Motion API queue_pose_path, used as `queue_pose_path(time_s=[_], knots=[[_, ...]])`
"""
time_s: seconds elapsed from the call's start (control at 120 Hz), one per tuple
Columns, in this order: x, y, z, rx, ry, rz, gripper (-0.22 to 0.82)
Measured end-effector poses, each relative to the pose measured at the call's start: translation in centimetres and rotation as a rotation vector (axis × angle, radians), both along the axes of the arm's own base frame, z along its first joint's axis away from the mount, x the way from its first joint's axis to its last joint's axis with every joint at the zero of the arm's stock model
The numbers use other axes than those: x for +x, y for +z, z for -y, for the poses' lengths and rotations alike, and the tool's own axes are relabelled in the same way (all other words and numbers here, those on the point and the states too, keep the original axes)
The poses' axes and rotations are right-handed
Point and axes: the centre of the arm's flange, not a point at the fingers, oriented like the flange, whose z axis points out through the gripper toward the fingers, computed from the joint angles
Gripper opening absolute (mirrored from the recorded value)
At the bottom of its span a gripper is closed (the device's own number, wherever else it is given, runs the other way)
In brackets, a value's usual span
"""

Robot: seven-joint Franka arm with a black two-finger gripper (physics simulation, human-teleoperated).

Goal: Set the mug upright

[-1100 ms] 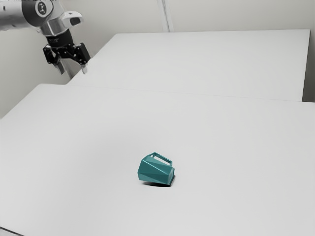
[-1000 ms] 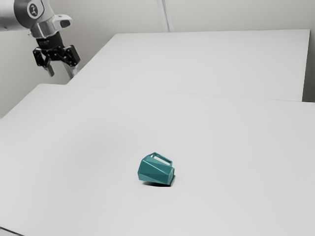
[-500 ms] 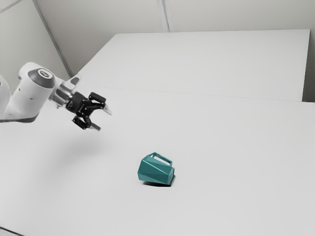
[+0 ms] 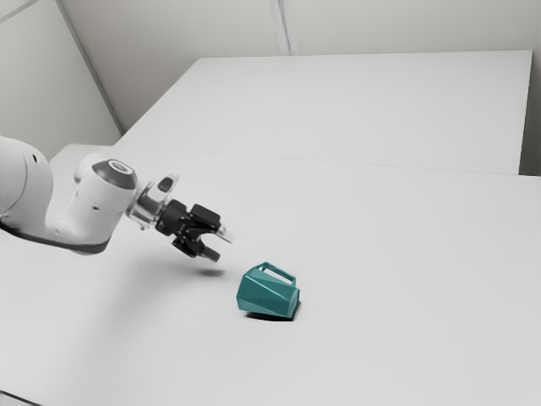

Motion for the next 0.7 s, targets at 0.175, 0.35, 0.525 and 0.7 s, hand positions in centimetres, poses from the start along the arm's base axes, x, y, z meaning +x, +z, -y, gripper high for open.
queue_pose_path(time_s=[0.175, 0.35, 0.525, 0.7], knots=[[-0.3, -1.6, 1.9, -0.047, 0.035, 0.063, 0.6], [-2.3, -3.0, 3.6, -0.045, 0.015, 0.08, 0.6], [-3.6, -2.4, 3.8, -0.035, -0.002, 0.124, 0.6], [-4.8, -2.5, 5.1, -0.039, -0.026, 0.144, 0.6]])
